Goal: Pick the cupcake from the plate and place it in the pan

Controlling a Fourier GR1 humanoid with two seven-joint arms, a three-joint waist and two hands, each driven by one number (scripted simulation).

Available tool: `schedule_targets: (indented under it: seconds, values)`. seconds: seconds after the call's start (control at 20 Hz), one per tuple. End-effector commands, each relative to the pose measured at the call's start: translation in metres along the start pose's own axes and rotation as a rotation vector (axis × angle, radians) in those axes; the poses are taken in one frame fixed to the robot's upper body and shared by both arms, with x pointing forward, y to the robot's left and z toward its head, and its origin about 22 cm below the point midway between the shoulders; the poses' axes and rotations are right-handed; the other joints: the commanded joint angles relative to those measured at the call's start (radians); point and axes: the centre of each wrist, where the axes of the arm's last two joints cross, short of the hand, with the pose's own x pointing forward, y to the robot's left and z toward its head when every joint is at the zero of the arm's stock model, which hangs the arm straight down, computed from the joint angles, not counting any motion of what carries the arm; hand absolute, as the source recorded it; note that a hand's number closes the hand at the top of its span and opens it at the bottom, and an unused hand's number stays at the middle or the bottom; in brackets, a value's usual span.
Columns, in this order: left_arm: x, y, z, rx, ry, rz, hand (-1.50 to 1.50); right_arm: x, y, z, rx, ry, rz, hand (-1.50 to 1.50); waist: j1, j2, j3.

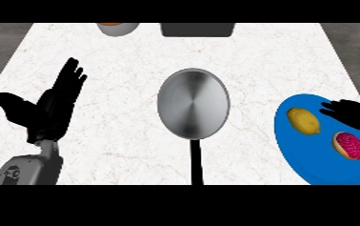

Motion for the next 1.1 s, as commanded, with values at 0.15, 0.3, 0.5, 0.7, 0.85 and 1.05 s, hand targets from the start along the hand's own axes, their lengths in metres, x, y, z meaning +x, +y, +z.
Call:
schedule_targets:
  seconds: [0.15, 0.3, 0.5, 0.7, 0.85, 1.05]
  values:
    - [0.012, 0.009, 0.001, -0.005, 0.002, 0.004, 0.0, 0.012, 0.024, -0.018, -0.019, -0.028, -0.026, -1.5, -0.003, -0.001, 0.0]
    - [0.002, 0.008, 0.018, -0.017, 0.002, 0.014, 0.0, 0.008, 0.024, -0.026, -0.005, -0.017, -0.067, -1.5, 0.003, -0.001, 0.0]
    - [-0.003, 0.019, 0.007, -0.008, -0.011, 0.005, 0.0, 0.02, 0.033, -0.038, 0.021, -0.022, -0.061, -1.5, -0.002, -0.001, 0.0]
    - [-0.002, 0.012, -0.009, 0.007, 0.001, 0.002, 0.0, 0.019, 0.048, -0.052, 0.001, -0.138, -0.036, 1.5, -0.002, 0.001, 0.0]
    - [0.013, 0.008, -0.002, -0.01, -0.003, 0.012, 0.0, -0.004, 0.037, -0.035, -0.016, -0.14, -0.03, 1.5, -0.002, 0.0, 0.0]
    - [-0.002, 0.01, -0.005, 0.02, -0.003, 0.015, 0.0, 0.009, 0.034, -0.047, -0.027, -0.138, -0.053, 1.5, -0.005, 0.0, -0.001]
